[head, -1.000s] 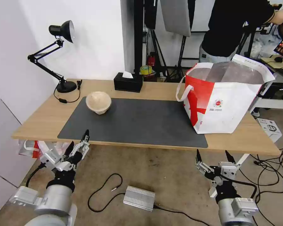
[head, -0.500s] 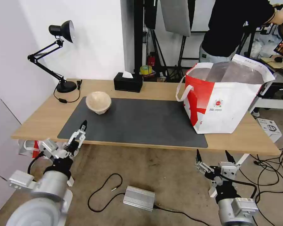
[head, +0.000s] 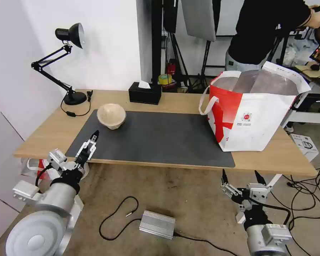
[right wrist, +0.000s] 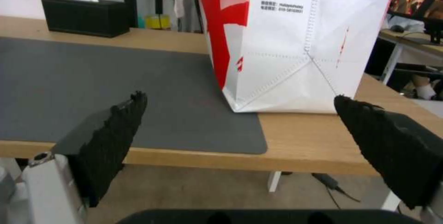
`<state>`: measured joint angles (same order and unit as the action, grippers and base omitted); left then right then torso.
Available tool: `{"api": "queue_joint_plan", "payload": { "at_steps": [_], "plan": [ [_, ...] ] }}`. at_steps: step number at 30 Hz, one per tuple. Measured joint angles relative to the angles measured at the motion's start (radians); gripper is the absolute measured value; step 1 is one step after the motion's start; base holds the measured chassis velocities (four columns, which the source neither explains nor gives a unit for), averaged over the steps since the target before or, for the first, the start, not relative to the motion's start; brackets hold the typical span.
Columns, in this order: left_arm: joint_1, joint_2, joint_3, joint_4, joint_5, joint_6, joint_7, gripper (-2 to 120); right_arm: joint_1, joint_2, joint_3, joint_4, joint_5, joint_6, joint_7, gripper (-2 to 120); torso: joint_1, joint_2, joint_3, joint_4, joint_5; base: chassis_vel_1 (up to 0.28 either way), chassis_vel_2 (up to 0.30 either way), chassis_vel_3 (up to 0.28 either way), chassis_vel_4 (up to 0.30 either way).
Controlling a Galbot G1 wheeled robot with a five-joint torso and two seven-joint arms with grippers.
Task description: Pick up the trash from the table and place it into the takeout bag.
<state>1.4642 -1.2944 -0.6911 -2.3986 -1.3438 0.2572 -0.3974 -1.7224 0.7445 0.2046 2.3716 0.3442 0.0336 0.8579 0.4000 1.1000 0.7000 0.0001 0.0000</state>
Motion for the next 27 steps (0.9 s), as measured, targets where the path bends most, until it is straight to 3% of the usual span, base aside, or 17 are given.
{"api": "queue_joint_plan", "payload": {
  "at_steps": [13, 27],
  "plan": [
    [-0.117, 0.038, 0.017, 0.087, -0.094, 0.011, -0.051, 100, 0.000, 0.000, 0.000, 0.000, 0.000, 0.000, 0.000, 100, 0.000, 0.000, 0.000, 0.0000, 0.0001, 0.000, 0.000, 0.000, 0.000],
    [-0.220, 0.093, 0.038, 0.178, -0.127, 0.012, -0.094, 100, 0.000, 0.000, 0.000, 0.000, 0.000, 0.000, 0.000, 100, 0.000, 0.000, 0.000, -0.0001, 0.0000, 0.000, 0.000, 0.000, 0.000]
  ]
}}
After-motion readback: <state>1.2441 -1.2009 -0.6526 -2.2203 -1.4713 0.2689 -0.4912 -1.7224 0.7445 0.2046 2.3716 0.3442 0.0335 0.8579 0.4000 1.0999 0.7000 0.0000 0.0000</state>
